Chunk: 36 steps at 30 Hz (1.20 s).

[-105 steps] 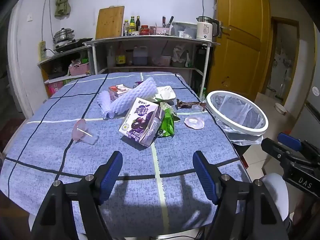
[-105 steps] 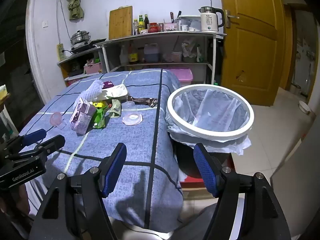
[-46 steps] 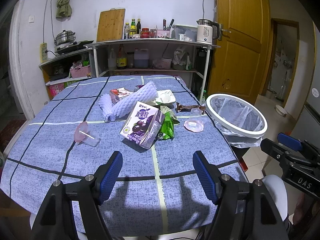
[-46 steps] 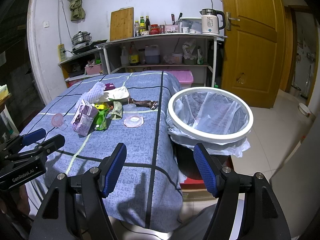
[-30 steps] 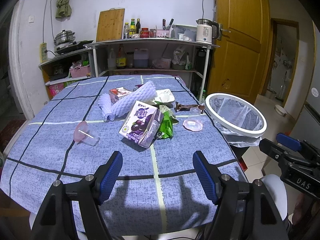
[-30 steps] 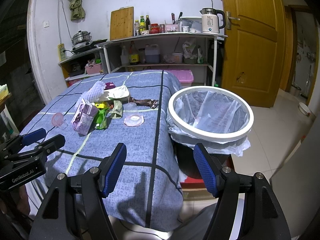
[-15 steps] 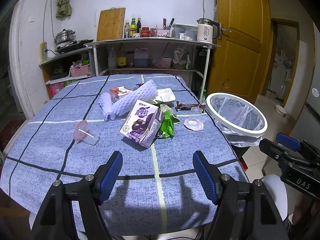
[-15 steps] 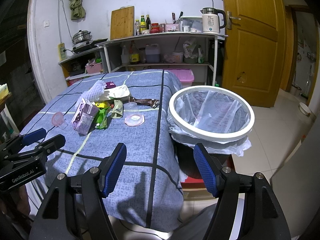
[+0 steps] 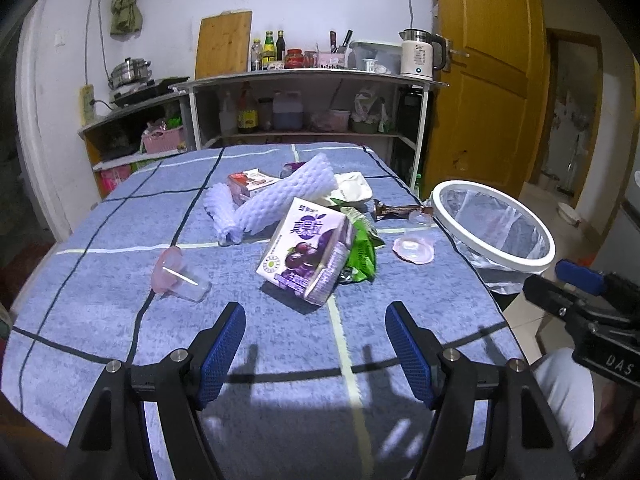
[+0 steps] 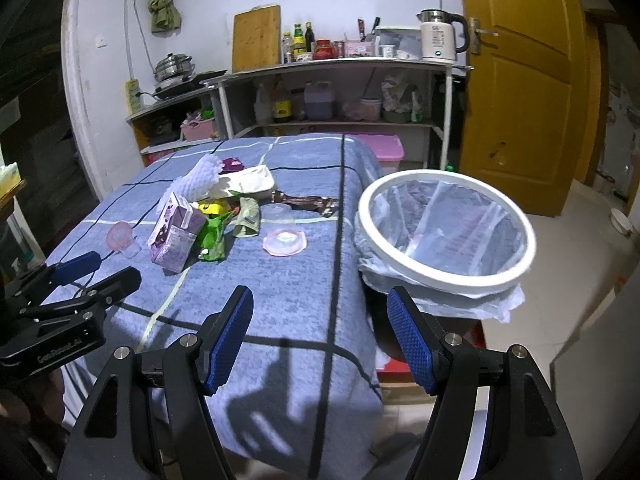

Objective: Collect trash
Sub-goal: 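Grasp the purple grape milk carton with the left tool while the right tool grasps the clear pink-lidded cup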

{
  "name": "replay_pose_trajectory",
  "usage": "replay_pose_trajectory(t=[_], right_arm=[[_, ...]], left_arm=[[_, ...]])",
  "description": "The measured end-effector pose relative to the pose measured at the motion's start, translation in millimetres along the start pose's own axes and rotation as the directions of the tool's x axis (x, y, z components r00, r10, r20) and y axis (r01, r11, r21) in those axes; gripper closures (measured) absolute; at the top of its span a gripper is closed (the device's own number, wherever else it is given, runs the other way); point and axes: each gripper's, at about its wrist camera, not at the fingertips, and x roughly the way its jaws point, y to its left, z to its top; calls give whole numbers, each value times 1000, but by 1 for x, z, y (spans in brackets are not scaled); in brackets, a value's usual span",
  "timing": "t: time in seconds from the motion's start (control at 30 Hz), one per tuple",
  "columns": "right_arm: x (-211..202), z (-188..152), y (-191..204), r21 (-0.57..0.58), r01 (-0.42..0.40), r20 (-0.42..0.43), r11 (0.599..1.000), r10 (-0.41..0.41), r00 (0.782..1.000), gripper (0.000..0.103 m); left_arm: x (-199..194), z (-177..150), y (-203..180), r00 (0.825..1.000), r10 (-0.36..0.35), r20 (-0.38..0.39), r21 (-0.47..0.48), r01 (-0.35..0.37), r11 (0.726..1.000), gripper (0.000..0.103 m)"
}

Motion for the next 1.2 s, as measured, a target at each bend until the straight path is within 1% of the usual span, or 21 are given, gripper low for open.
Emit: replay_pose_trajectory(t=[0.1, 0.2, 0.27, 0.37, 0.4, 0.47, 0.57, 0.77, 0.93, 1.0, 1.03, 1.07, 1.1, 1.13, 1.17, 1.2], right_arm=[[12, 4, 4, -3, -25, -15, 1000, 25, 1000, 33], [25, 9, 10, -20, -40, -26, 999, 40, 999, 33], [34, 13, 13, -26, -52, -34, 998, 51, 998, 33], [47, 19, 16, -32, -65, -51, 997, 64, 997, 33], [52, 21, 17, -30, -71, -58, 997, 69, 996, 33], [62, 26, 18, -34, -77, -67, 996, 74, 995, 33], [76, 32, 20, -41, -87, -80, 995, 84, 993, 33], [99, 43, 21, -49, -108, -106, 993, 102, 989, 33], [118, 51, 25, -58, -119, -131, 991, 111, 985, 33], [123, 54, 25, -57, -120, -135, 991, 111, 985, 35], [126, 55, 25, -58, -121, -138, 991, 112, 984, 39], [128, 56, 25, -58, -123, -140, 991, 114, 984, 40], [131, 57, 25, -58, -125, -143, 990, 116, 983, 42], [133, 58, 25, -56, -126, -144, 990, 117, 983, 46], [135, 59, 24, -56, -125, -146, 991, 116, 983, 49], [137, 59, 23, -56, -127, -148, 990, 118, 982, 58]], left_arm=[[10, 5, 10, 1000, -7, -9, -24, 6, 1000, 31], [19, 12, 20, 1000, 0, 7, -38, 0, 999, 31], [24, 17, 24, 1000, -10, 11, -40, 10, 999, 31], [35, 24, 31, 999, -52, 3, -46, 52, 998, 30], [39, 25, 32, 998, -59, 1, -43, 59, 997, 28], [45, 29, 32, 998, -67, -2, -31, 67, 997, 19], [52, 31, 29, 996, -87, -10, -10, 87, 996, 15], [73, 33, 28, 995, -92, -49, 12, 93, 996, 14], [87, 34, 33, 991, -110, -72, 1, 110, 994, 14], [90, 35, 33, 990, -116, -74, 7, 117, 993, 17], [90, 35, 34, 990, -119, -76, 9, 120, 993, 22], [92, 35, 33, 989, -123, -81, 12, 124, 992, 27], [94, 34, 33, 988, -127, -88, 12, 128, 992, 31], [97, 33, 33, 987, -131, -96, 12, 133, 991, 37], [98, 32, 33, 986, -131, -100, 11, 132, 991, 40], [99, 32, 33, 986, -131, -99, 10, 133, 991, 40]])
